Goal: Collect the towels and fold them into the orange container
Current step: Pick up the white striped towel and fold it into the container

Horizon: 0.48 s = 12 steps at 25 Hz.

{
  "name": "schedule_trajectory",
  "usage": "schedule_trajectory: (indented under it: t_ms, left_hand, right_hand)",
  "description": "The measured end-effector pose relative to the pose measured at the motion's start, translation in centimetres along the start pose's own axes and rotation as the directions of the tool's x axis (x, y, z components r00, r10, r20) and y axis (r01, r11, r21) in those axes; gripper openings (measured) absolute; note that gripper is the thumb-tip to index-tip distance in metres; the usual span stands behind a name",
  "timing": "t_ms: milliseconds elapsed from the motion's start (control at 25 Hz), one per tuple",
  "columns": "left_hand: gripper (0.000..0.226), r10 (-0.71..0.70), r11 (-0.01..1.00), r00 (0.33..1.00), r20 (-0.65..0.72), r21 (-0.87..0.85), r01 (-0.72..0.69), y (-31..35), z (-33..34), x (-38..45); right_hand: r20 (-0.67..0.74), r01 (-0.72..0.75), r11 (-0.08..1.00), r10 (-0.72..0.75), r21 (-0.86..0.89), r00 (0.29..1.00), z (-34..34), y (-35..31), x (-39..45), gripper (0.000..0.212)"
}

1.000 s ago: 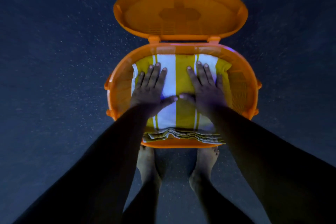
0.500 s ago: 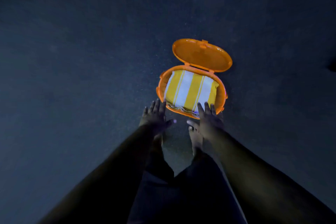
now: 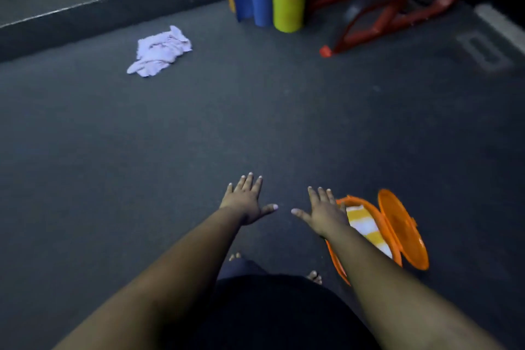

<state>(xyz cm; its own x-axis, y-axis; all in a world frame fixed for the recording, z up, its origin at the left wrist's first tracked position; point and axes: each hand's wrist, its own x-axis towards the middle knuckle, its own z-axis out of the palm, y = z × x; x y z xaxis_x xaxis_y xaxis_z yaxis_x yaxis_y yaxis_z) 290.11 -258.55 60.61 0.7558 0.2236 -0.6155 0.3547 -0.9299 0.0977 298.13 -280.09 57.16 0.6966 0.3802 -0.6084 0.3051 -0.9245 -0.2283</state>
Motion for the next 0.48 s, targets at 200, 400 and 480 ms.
schedule_trajectory:
  t_ms: [200,400,480]
  left_hand:
    - [0.107,-0.186,0.972,0.974,-0.132,-0.17,0.163,-13.4,-1.9,-5.8]
    - [0.107,-0.348,0.913,0.918,-0.193,-0.292,0.285,-29.1,-2.8,-11.1]
    - [0.106,-0.399,0.891,0.893,-0.21,-0.319,0.323,-34.6,-3.3,-12.8]
  right_hand:
    - [-0.04,0.232,0.955,-0.243,-0.183,0.969,-3.1,-15.9,1.7,0.102]
    - [-0.049,0.395,0.875,-0.424,-0.279,0.904,-2.3,-33.6,3.0,0.101]
    - [-0.05,0.431,0.852,-0.465,-0.297,0.884,-1.8,-39.6,3.4,0.101]
